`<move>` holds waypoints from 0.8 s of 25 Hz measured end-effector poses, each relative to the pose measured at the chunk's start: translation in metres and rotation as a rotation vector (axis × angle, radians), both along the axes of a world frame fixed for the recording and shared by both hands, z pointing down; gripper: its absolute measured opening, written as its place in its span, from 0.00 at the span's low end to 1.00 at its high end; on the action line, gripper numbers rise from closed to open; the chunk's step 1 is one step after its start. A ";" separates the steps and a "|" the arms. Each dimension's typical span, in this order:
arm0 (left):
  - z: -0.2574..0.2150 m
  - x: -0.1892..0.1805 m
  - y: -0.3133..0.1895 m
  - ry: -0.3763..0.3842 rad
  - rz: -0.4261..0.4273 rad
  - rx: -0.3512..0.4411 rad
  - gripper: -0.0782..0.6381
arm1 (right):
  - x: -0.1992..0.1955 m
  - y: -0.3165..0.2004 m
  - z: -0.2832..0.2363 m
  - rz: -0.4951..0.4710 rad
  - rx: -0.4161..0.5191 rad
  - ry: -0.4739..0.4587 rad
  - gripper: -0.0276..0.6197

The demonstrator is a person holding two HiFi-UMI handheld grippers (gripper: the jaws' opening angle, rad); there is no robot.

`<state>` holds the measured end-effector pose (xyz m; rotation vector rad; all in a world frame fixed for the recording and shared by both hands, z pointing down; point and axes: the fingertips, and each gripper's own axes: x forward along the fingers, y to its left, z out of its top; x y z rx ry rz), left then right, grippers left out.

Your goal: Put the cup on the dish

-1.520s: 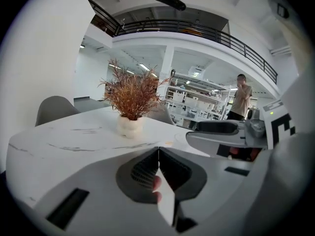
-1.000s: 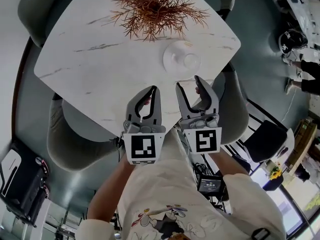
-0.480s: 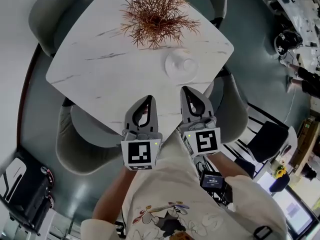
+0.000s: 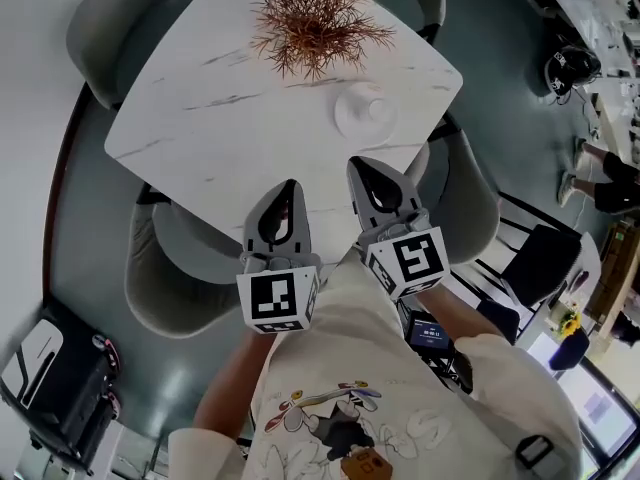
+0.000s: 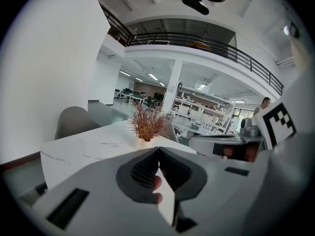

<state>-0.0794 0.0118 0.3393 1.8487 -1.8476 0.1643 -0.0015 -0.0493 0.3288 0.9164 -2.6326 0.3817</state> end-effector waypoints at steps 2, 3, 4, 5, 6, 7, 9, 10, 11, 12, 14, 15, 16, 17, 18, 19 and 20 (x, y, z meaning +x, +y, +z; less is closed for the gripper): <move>-0.008 -0.001 0.007 0.003 -0.006 0.009 0.12 | -0.003 0.005 -0.010 -0.010 0.004 -0.009 0.05; -0.011 -0.002 0.010 0.007 -0.008 0.012 0.12 | -0.004 0.008 -0.014 -0.011 0.003 -0.014 0.05; -0.014 -0.003 0.013 0.011 -0.010 0.013 0.12 | -0.004 0.010 -0.018 -0.010 -0.001 -0.018 0.05; -0.016 -0.003 0.015 0.014 -0.011 0.013 0.12 | -0.005 0.011 -0.022 -0.008 -0.007 -0.024 0.05; -0.017 -0.005 0.017 0.015 -0.011 0.013 0.12 | -0.007 0.011 -0.026 -0.006 -0.016 -0.033 0.05; -0.017 -0.006 0.018 0.014 -0.011 0.014 0.12 | -0.008 0.011 -0.029 -0.004 -0.027 -0.044 0.05; -0.020 -0.010 0.020 0.014 -0.015 0.019 0.12 | -0.012 0.011 -0.036 -0.001 -0.044 -0.067 0.05; -0.023 -0.011 0.022 0.014 -0.018 0.023 0.12 | -0.013 0.013 -0.040 -0.001 -0.046 -0.076 0.05; -0.027 -0.012 0.025 0.017 -0.024 0.026 0.12 | -0.014 0.015 -0.043 -0.004 -0.045 -0.081 0.05; -0.031 -0.014 0.028 0.024 -0.032 0.029 0.12 | -0.015 0.019 -0.046 -0.009 -0.044 -0.085 0.05; -0.039 -0.014 0.032 0.053 -0.051 0.036 0.12 | -0.015 0.025 -0.052 -0.019 -0.050 -0.096 0.05; -0.043 -0.014 0.034 0.071 -0.058 0.041 0.12 | -0.014 0.028 -0.055 -0.024 -0.053 -0.099 0.05; -0.048 -0.014 0.034 0.088 -0.062 0.049 0.12 | -0.014 0.030 -0.059 -0.028 -0.053 -0.100 0.05; -0.053 -0.013 0.035 0.101 -0.062 0.058 0.12 | -0.014 0.032 -0.063 -0.033 -0.049 -0.099 0.05; -0.058 -0.013 0.035 0.108 -0.059 0.067 0.12 | -0.016 0.034 -0.067 -0.036 -0.045 -0.099 0.05; -0.062 -0.014 0.036 0.112 -0.054 0.076 0.12 | -0.017 0.036 -0.071 -0.036 -0.041 -0.102 0.05; -0.066 -0.014 0.037 0.112 -0.049 0.082 0.12 | -0.018 0.038 -0.076 -0.032 -0.038 -0.105 0.05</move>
